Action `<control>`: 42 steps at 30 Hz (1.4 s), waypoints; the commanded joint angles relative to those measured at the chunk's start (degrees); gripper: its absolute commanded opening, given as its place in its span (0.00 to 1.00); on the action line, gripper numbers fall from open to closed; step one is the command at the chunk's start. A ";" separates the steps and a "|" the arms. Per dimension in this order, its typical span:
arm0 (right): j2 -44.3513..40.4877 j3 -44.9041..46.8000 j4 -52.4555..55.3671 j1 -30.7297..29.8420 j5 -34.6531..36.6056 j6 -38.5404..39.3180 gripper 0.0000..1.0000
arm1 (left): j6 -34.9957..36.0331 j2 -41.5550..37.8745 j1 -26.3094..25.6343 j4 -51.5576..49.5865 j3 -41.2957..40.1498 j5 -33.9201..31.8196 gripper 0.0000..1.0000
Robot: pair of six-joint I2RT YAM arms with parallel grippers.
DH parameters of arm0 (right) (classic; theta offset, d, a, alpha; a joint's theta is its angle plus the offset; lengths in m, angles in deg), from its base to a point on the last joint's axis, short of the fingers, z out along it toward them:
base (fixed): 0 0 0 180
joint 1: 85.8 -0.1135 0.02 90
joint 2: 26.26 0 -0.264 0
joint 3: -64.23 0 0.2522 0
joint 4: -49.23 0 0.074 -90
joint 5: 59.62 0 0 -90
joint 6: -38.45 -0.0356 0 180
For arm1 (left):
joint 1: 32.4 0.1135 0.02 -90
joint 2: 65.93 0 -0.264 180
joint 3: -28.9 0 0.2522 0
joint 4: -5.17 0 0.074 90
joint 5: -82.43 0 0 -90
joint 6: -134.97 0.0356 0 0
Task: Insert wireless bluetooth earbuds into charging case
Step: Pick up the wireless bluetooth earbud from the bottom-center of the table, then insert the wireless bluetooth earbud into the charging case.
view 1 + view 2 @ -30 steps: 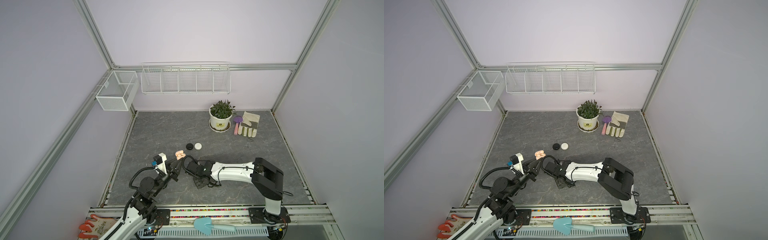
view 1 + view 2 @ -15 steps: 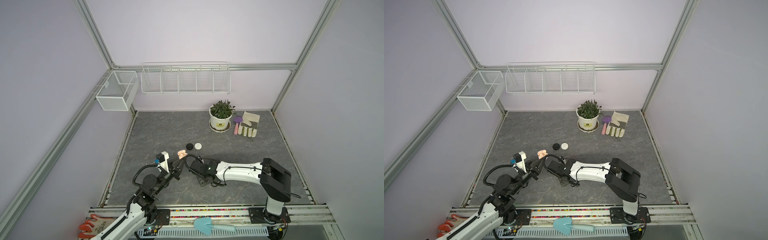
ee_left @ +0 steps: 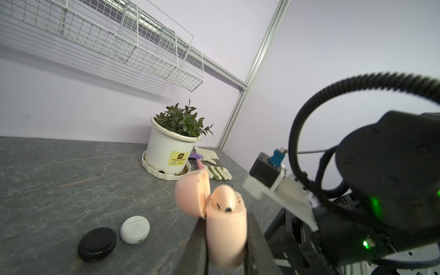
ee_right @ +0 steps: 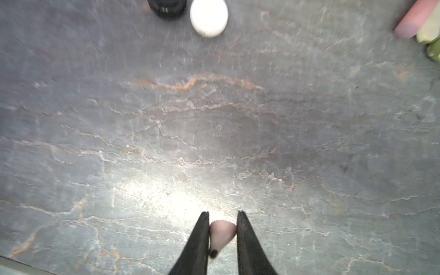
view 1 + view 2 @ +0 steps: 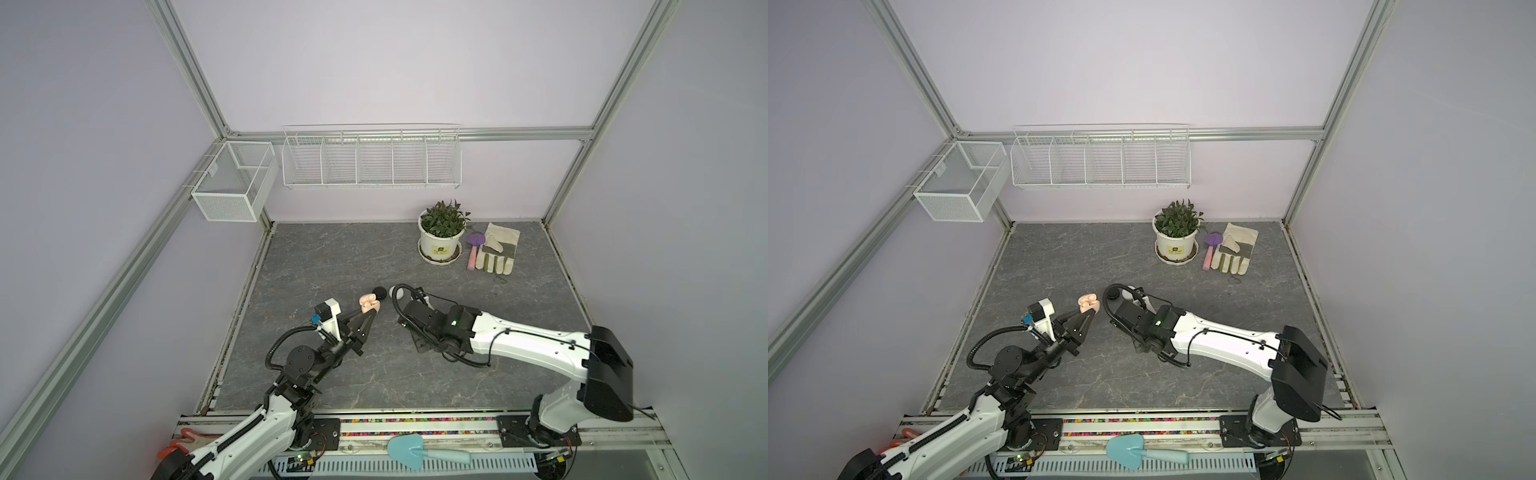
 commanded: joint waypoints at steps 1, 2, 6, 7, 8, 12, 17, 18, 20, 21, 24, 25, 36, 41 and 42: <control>-3.53 -5.18 5.35 -0.08 5.72 2.23 0.23 | 2.34 2.45 -0.01 7.19 2.87 2.98 0.00; -3.94 -6.55 6.11 -0.34 6.86 2.59 0.23 | 2.65 3.97 -0.01 7.94 3.18 3.34 0.00; -4.91 -12.25 7.51 -1.71 10.31 4.56 0.23 | 3.14 9.29 -0.01 14.06 4.66 5.29 0.00; -4.91 -13.73 7.49 -2.26 11.27 5.19 0.23 | 3.20 10.96 -0.01 16.06 5.03 6.28 0.00; -4.81 -14.84 7.51 -2.68 11.96 5.71 0.23 | 3.10 12.73 -0.01 17.41 5.36 7.01 0.00; -3.74 -19.71 6.31 -4.05 13.64 8.42 0.23 | 2.40 19.08 -0.01 25.64 6.22 10.02 0.00; -1.91 -24.94 3.66 -5.16 14.89 12.28 0.23 | 1.73 22.83 -0.07 29.22 8.24 13.80 0.00; -1.57 -25.92 3.04 -5.36 14.99 12.86 0.23 | 1.82 22.89 -0.08 29.29 9.46 14.24 0.00; -0.94 -26.98 1.69 -5.64 15.34 13.84 0.23 | 2.03 22.60 -0.02 29.29 9.60 14.27 0.00; -0.63 -27.27 0.80 -5.85 15.26 14.17 0.23 | 1.95 22.48 -0.04 29.29 9.61 14.27 0.00; 0.43 -27.48 -1.74 -6.38 14.81 14.83 0.23 | 1.57 22.23 -0.01 29.21 9.96 14.96 0.00; 0.88 -27.51 -2.33 -6.54 14.77 15.14 0.23 | 1.47 22.16 -0.08 29.29 10.05 15.07 0.00; 1.89 -28.52 -6.54 -7.74 15.12 16.89 0.23 | 1.07 21.70 -0.03 29.29 9.70 15.08 0.00; 2.34 -28.46 -7.85 -8.18 14.57 17.03 0.23 | 0.93 21.11 -0.01 29.29 9.63 15.03 0.00; 2.37 -28.35 -7.83 -8.28 14.49 16.96 0.23 | 0.93 20.96 -0.05 29.26 9.69 15.03 0.00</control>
